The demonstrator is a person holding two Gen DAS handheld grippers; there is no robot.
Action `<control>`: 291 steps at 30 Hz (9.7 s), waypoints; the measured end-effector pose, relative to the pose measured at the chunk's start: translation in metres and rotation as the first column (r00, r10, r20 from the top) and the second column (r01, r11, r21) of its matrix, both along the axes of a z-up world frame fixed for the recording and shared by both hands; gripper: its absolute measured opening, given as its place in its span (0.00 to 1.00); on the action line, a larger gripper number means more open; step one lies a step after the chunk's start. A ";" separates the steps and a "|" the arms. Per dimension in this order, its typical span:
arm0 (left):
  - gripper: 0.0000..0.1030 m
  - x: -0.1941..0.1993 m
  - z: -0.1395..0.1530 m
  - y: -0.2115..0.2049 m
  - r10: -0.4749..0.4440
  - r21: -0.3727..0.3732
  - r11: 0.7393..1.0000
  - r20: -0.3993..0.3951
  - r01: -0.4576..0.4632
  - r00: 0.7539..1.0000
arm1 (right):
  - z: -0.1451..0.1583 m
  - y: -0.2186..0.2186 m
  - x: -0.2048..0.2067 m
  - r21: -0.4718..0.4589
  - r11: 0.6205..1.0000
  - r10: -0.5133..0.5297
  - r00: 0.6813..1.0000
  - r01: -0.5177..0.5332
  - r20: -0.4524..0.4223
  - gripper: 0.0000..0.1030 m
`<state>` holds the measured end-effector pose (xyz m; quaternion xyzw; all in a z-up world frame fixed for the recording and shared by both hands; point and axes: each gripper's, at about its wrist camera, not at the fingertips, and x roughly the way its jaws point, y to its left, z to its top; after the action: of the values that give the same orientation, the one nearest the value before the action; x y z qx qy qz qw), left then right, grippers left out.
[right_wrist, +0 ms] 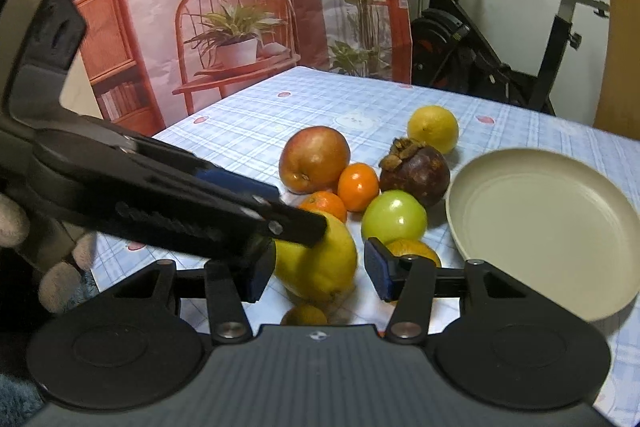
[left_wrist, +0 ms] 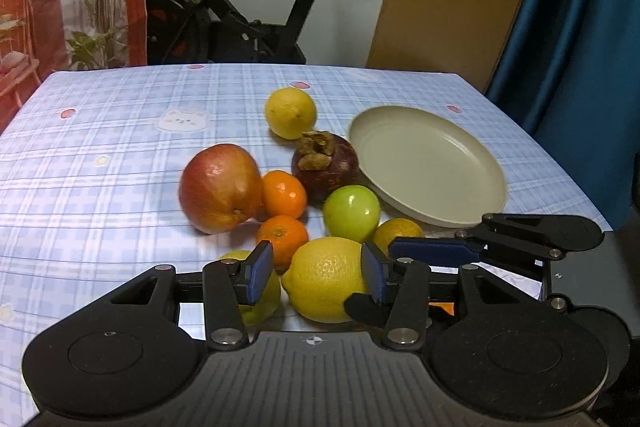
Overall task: Organize fruits
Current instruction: 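Close the left gripper around the large yellow lemon, then carry the lemon with the left gripper over the beige plate, then open the left gripper to set the lemon on the plate, then grasp the tangerine beside the green apple with the left gripper, then carry the tangerine onto the plate and open the left gripper, then move the left gripper to the green apple in the pile, then close the left gripper around the green apple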
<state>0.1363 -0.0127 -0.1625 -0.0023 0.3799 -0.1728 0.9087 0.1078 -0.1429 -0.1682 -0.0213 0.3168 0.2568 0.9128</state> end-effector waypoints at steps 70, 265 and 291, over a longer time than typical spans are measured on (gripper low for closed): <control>0.55 0.130 -0.013 -0.101 -0.105 -0.007 0.994 -0.041 0.105 0.994 | -0.009 -0.082 0.085 0.054 0.949 -0.312 0.950 0.312 -0.006 0.54; 0.45 0.025 0.007 0.118 0.262 -0.205 0.942 -0.044 -0.266 0.964 | -0.012 0.046 0.021 -0.075 0.982 0.177 0.984 -0.175 0.018 0.48; 0.53 0.022 -0.035 0.116 0.104 -0.282 0.947 -0.187 -0.154 0.977 | -0.034 0.070 0.051 -0.059 0.973 0.218 0.971 -0.225 -0.098 0.53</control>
<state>0.1578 0.1031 -0.1972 -0.1772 0.4247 -0.1667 0.8720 0.1588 -0.0730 -0.2027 -0.0768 0.3625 0.3464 0.8618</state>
